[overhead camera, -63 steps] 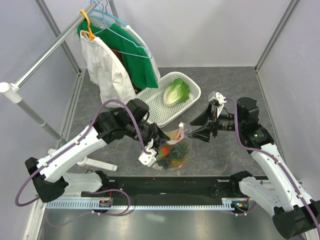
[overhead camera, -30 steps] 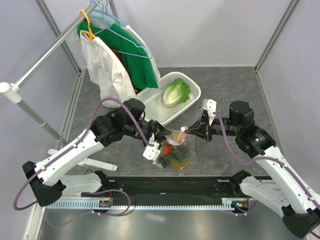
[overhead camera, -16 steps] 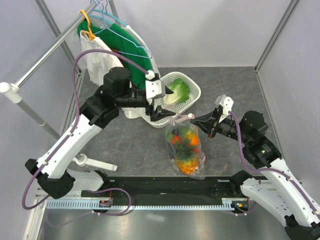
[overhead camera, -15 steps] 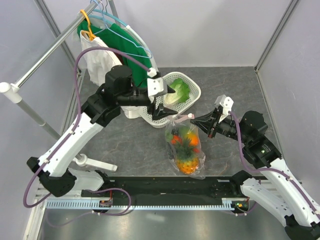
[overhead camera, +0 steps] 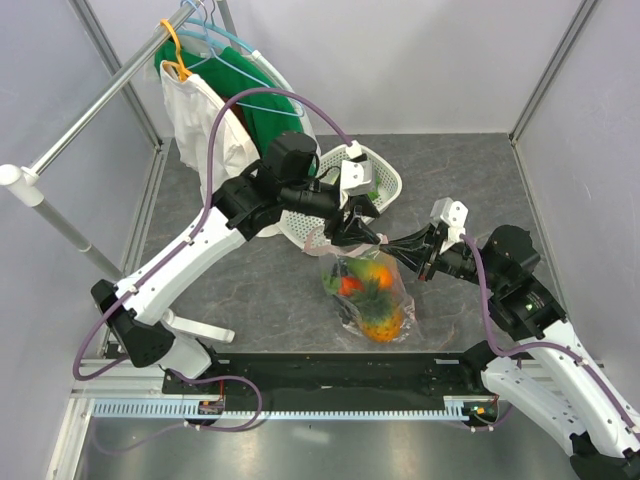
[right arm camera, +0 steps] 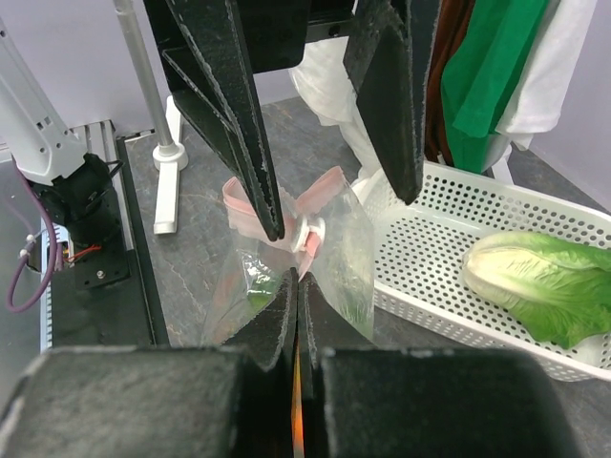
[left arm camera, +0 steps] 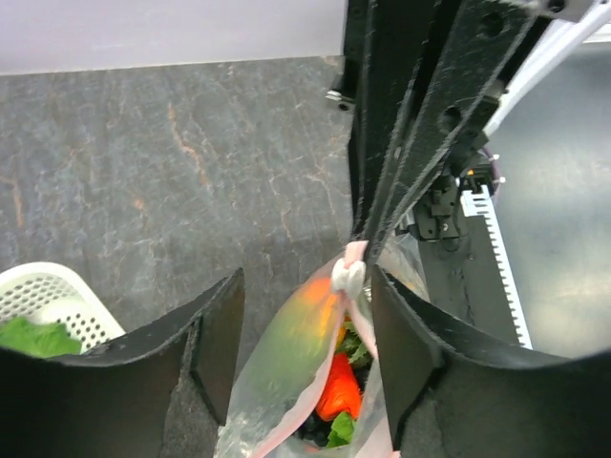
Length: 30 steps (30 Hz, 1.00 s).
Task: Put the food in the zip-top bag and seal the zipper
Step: Zip the zipper food storage bag at the center of the board.
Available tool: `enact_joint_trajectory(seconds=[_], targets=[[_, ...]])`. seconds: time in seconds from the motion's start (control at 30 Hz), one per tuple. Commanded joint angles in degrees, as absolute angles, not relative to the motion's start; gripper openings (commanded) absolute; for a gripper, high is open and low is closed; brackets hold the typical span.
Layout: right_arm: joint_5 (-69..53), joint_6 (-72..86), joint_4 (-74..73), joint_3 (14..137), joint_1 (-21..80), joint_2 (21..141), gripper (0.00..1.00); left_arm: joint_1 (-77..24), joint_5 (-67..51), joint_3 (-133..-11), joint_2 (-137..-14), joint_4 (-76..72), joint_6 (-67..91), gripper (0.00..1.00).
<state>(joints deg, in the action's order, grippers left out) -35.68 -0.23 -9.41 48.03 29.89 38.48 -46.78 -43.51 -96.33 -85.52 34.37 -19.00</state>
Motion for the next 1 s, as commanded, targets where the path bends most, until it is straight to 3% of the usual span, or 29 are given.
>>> enact_joint_trajectory(seconds=[0.0, 0.13, 0.47, 0.53, 0.57, 0.67, 0.97], targets=[[-37.27, -2.46, -6.77, 49.22, 30.06, 38.50, 0.00, -47.64, -48.95, -99.14, -85.78, 35.42, -17.93, 0.56], [-37.27, -2.72, -6.77, 49.31, 30.06, 38.50, 0.00, -47.99, -50.18, -98.96, -86.31, 35.95, -17.67, 0.47], [-37.26, -3.08, -6.86, 49.48, 30.06, 38.23, 0.00, -47.90, -48.96, -98.97, -87.63, 37.79, -18.02, 0.39], [-36.92, -3.16, -7.03, 49.48, 30.06, 38.15, 0.00, -47.64, -48.60, -98.88, -87.71, 38.06, -17.67, 0.28], [-36.83, -3.43, -7.12, 49.48, 30.06, 37.97, 0.00, -47.03, -48.52, -98.70, -87.63, 38.06, -17.41, 0.16], [-35.51, -3.69, -7.56, 49.48, 29.97, 37.53, 0.00, -44.92, -49.83, -97.65, -87.19, 38.14, -15.56, 0.04], [-32.79, -3.96, -8.00, 49.57, 30.06, 36.39, 0.00, -42.89, -47.11, -89.48, -82.18, 40.69, -21.96, 0.05]])
